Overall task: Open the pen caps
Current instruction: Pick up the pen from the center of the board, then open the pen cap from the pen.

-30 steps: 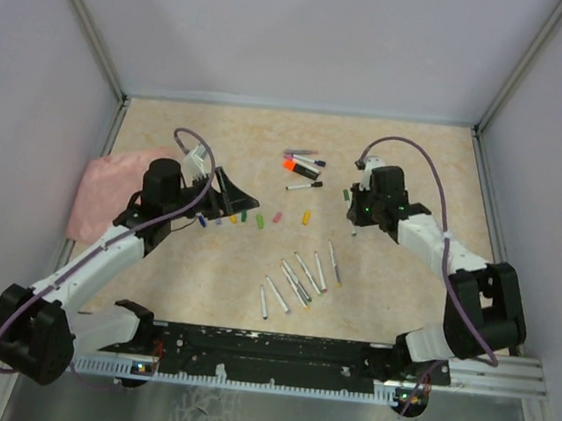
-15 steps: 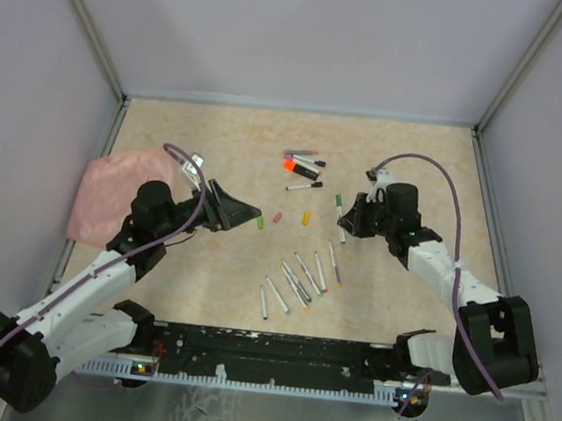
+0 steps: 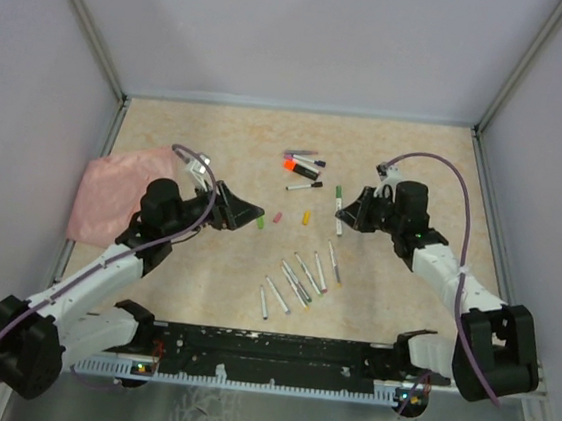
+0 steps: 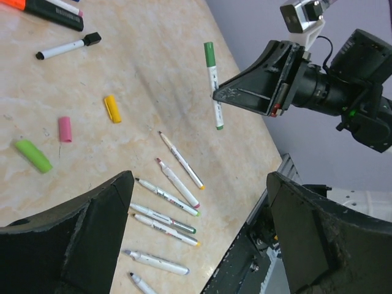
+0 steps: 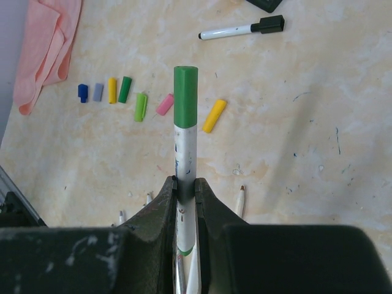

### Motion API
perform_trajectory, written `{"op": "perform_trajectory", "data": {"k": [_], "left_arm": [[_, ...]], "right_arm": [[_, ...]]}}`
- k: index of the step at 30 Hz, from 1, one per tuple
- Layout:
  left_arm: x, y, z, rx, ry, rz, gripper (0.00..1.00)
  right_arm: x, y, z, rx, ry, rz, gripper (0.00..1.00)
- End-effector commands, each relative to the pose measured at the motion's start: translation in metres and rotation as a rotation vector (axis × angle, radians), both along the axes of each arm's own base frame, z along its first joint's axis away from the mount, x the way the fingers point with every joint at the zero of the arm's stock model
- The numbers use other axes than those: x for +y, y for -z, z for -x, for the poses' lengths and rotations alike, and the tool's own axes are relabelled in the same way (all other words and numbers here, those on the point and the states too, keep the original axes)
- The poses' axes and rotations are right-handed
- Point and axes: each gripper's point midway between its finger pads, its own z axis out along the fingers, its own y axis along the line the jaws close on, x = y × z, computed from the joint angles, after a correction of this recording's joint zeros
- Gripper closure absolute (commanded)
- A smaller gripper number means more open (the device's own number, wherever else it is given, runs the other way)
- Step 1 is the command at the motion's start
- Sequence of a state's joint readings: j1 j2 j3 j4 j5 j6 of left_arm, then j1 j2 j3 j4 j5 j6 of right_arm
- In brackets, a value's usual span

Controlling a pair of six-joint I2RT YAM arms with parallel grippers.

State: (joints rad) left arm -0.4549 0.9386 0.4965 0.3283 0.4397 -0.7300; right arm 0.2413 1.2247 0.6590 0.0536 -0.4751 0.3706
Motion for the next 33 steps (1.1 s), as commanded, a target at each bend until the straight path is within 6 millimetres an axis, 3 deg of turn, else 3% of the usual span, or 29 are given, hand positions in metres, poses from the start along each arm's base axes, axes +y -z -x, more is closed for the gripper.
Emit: {"op": "perform_trajectory", "data": {"k": [1, 7, 11, 18, 23, 33], "left_arm": [[-0.012, -0.022, -0.016, -0.105, 0.08, -0.062, 0.06], [-0.018, -0.011, -0.015, -0.046, 0.147, -0.116, 0.06], [-0.018, -0.019, -0.015, -0.043, 0.135, -0.087, 0.07], [-0.029, -0.027, -0.004, 0.006, 0.192, 0.062, 0.09], [-0.036, -0.033, -0.009, 0.051, 0.18, 0.145, 0.1], [-0.084, -0.038, -0.02, 0.008, 0.23, 0.138, 0.1]], "right_arm": [[0.001, -0.033, -0.003, -0.052, -0.005, -0.056, 1.0], [0.002, -0.022, -0.001, -0.028, 0.0, -0.07, 1.0], [0.005, -0.022, 0.0, -0.04, -0.012, -0.096, 1.0], [0.012, -0.038, 0.009, -0.13, -0.029, -0.203, 1.0], [0.016, -0.055, 0.02, -0.168, -0.047, -0.281, 1.0], [0.027, -0.069, 0.042, -0.176, -0.128, -0.397, 1.0]]}}
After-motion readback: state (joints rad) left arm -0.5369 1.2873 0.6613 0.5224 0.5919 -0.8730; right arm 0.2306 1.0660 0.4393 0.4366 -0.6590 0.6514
